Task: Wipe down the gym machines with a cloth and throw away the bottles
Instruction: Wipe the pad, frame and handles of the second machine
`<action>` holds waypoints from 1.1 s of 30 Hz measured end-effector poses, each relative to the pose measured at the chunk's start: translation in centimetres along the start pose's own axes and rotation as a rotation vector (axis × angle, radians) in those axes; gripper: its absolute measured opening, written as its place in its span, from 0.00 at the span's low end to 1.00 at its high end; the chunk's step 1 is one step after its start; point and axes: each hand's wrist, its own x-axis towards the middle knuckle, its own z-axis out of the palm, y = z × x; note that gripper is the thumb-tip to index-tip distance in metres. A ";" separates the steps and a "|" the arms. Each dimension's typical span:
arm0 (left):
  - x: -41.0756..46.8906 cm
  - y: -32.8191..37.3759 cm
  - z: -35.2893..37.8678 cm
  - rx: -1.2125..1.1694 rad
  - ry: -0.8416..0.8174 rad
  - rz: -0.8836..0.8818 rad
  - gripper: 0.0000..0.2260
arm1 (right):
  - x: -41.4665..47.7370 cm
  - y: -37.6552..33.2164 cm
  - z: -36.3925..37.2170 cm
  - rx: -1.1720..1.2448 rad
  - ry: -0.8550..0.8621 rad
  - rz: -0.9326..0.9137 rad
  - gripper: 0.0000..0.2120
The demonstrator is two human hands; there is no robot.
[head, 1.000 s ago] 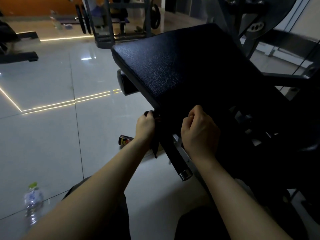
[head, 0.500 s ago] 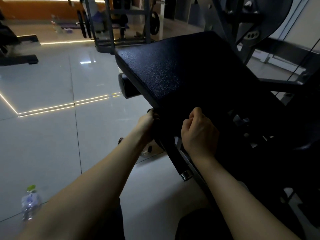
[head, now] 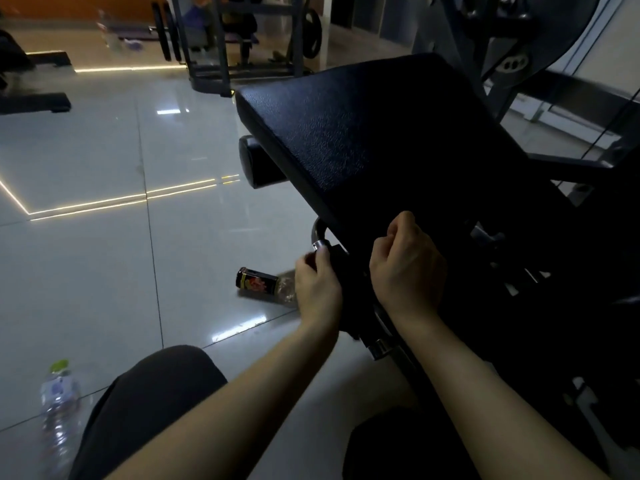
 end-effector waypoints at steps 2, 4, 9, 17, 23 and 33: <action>2.2 0.8 0.9 0.027 0.063 0.001 0.15 | 0.1 0.0 0.0 -0.002 -0.003 0.007 0.03; 4.1 1.0 1.1 0.054 0.078 -0.001 0.15 | 0.3 0.0 0.0 -0.002 0.001 0.004 0.02; 7.7 3.4 0.6 0.091 0.062 -0.182 0.11 | 0.4 0.0 0.1 -0.010 0.027 0.008 0.01; 0.4 1.1 -0.8 -0.048 -0.183 -0.154 0.20 | 0.2 0.1 0.2 0.004 0.022 -0.006 0.03; -3.8 -1.5 -2.3 -0.029 -0.384 -0.136 0.14 | 0.2 0.2 0.4 -0.001 0.030 -0.006 0.04; 0.7 -0.3 -0.4 -0.049 -0.083 -0.066 0.20 | 0.0 0.5 0.2 0.047 0.039 -0.029 0.05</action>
